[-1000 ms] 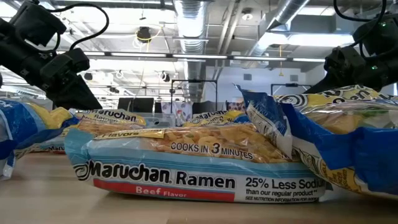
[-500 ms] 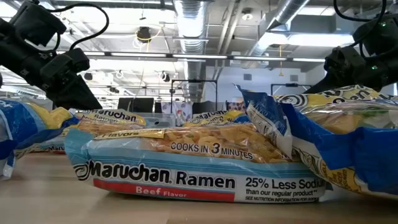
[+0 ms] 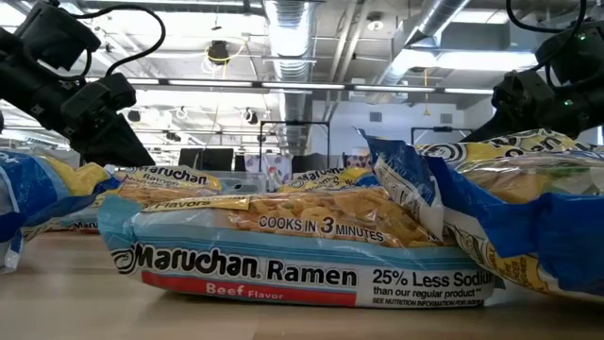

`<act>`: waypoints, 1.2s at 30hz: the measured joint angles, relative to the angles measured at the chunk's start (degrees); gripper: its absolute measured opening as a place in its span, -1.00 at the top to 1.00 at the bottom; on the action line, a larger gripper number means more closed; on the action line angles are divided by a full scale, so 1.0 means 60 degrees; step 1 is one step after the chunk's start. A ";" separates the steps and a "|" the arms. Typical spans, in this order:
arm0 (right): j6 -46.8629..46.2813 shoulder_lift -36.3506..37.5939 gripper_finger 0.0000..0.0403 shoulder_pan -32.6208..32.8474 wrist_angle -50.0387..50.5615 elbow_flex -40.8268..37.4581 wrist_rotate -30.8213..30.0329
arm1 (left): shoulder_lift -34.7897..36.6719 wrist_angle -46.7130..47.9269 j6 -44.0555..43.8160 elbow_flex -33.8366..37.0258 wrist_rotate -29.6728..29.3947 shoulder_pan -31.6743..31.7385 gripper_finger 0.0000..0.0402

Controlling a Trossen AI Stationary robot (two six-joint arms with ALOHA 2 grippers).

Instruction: Sort Maruchan noodles

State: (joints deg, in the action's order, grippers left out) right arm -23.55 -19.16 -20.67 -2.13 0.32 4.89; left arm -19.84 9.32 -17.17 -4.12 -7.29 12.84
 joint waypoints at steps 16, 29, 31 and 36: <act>0.0003 0.0000 0.37 -0.0015 0.0000 -0.0004 -0.0041 | -0.0001 0.0000 0.0000 -0.0002 -0.0002 0.0000 0.89; 0.0003 -0.0002 0.37 -0.0007 -0.0004 0.0000 -0.0045 | 0.0000 -0.0016 0.0000 0.0000 -0.0277 0.0000 0.89; 0.0006 0.0000 0.37 -0.0007 -0.0018 0.0000 -0.0070 | 0.0000 -0.0018 0.0000 0.0000 -0.0314 0.0000 0.89; 0.0006 -0.0004 0.37 -0.0080 -0.0172 0.0000 -0.0267 | -0.0003 -0.0025 0.0004 -0.0002 -0.0356 0.0000 0.89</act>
State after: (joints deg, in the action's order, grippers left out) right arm -23.51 -19.18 -21.15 -3.16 0.32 3.29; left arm -19.86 9.17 -17.15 -4.13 -9.43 12.84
